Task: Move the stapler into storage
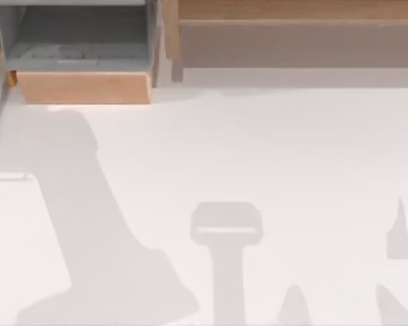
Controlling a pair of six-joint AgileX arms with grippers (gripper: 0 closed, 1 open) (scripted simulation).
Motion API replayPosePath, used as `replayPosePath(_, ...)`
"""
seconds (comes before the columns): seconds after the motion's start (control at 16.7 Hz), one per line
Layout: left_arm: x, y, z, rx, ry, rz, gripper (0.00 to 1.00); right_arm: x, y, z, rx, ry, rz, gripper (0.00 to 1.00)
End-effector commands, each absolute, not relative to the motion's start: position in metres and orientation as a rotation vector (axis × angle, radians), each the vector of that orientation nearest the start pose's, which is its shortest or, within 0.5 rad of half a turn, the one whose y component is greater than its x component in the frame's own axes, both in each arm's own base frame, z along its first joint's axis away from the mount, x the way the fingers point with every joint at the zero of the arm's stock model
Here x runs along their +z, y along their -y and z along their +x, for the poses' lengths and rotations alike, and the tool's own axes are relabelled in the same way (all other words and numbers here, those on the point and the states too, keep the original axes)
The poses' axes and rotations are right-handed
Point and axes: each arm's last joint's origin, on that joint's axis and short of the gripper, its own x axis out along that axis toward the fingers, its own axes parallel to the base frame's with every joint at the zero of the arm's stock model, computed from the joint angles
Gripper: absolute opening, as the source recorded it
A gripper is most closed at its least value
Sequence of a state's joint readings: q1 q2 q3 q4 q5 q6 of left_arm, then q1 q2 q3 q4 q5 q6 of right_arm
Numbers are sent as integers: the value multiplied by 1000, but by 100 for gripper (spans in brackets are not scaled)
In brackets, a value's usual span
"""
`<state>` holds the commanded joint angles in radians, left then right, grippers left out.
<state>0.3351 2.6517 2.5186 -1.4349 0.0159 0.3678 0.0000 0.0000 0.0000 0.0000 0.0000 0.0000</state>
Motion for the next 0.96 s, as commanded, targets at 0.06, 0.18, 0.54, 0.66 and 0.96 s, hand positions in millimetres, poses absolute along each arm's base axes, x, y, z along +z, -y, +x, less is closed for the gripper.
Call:
replayPosePath(0.06, 152, -174, 479, -19, -1566, 10, 30, 160, 1, 106, 0, 0, 0, 100)
replayPosePath(0.18, 152, -174, 479, -19, -1566, 10, 45, 160, 1, 106, 0, 0, 0, 100)
replayPosePath(0.54, 152, -174, 479, -19, -1566, 10, 90, 160, 1, 106, 0, 0, 0, 100)
replayPosePath(0.66, 152, -174, 479, -19, -1566, 10, 100, 160, 1, 106, 0, 0, 0, 100)
replayPosePath(0.96, 152, -174, 479, -19, -1566, 10, 100, 160, 1, 106, 0, 0, 0, 100)
